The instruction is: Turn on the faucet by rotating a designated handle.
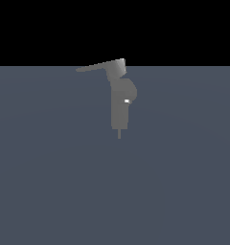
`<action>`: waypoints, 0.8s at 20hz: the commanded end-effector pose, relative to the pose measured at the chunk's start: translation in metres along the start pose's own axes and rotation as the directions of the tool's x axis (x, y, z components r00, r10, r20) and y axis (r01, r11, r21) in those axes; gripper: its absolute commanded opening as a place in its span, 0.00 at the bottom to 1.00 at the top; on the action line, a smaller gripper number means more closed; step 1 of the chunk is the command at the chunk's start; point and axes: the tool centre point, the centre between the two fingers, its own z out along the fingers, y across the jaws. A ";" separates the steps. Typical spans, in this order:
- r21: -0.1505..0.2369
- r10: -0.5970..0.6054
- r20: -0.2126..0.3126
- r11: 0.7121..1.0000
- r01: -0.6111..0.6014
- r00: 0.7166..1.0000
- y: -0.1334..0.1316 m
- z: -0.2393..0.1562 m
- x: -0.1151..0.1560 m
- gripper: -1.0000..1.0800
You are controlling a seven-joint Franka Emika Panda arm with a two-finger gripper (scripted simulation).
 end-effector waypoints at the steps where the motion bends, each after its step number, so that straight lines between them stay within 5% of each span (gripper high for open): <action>1: 0.006 0.064 0.014 0.998 -0.064 0.998 -0.007 0.004 0.014 0.00; 8: 0.004 0.240 0.050 0.971 -0.241 0.969 -0.027 0.020 0.053 0.00; 16: -0.023 0.436 0.077 0.900 -0.435 0.897 -0.050 0.046 0.095 0.00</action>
